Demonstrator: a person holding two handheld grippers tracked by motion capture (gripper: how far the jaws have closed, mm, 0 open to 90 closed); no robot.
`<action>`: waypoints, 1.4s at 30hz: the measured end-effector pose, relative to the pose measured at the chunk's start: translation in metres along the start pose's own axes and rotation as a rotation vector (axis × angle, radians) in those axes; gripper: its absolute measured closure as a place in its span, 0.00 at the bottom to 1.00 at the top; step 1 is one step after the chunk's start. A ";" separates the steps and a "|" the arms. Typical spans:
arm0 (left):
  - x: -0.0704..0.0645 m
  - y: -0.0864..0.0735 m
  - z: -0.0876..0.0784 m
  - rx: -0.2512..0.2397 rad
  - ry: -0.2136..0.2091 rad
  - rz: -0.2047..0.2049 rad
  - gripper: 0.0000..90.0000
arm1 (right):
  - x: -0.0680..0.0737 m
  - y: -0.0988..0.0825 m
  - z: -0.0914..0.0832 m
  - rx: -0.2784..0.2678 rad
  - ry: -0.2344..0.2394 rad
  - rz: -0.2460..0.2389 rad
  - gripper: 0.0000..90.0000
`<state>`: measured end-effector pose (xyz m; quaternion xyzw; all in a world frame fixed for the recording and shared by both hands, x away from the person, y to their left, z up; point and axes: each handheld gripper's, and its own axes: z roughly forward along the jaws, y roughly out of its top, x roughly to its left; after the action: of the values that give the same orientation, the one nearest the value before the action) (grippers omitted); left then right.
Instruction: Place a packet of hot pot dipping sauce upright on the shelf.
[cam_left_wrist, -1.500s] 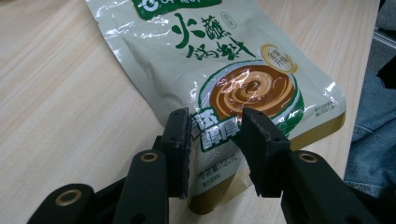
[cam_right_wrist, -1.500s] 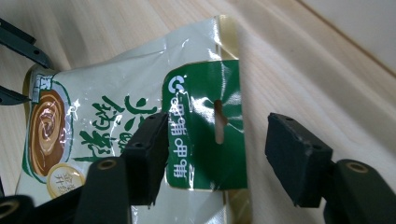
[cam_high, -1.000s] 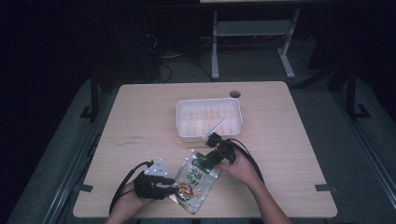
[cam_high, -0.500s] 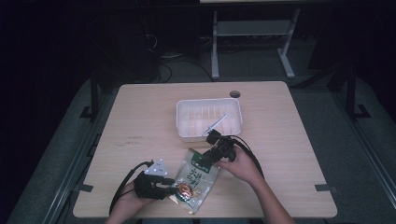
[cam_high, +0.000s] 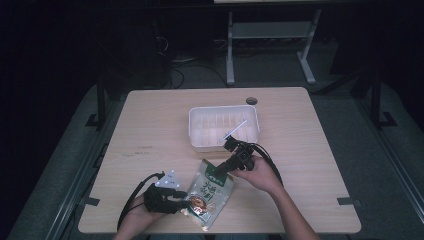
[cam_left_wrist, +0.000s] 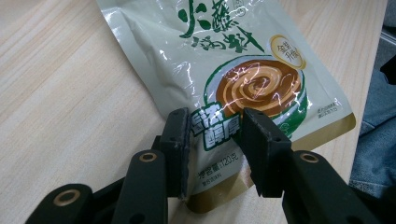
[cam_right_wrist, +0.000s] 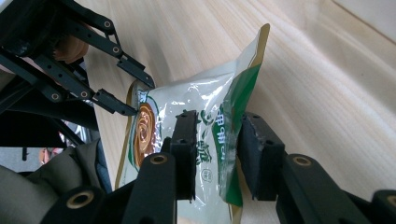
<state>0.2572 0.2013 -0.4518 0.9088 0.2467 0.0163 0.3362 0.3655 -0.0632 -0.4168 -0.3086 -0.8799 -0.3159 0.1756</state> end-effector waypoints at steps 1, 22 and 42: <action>0.000 0.000 0.000 0.000 0.000 0.000 0.69 | -0.001 0.000 0.001 0.005 0.000 0.004 0.77; 0.000 -0.001 -0.001 -0.004 0.011 0.004 0.66 | 0.001 0.005 0.030 0.144 -0.016 0.006 0.96; 0.019 -0.016 -0.026 -0.080 0.086 -0.068 0.48 | 0.022 0.000 0.007 0.081 0.030 0.013 1.00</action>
<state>0.2622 0.2359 -0.4445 0.8842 0.2908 0.0538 0.3615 0.3482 -0.0490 -0.4110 -0.3022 -0.8872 -0.2835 0.2031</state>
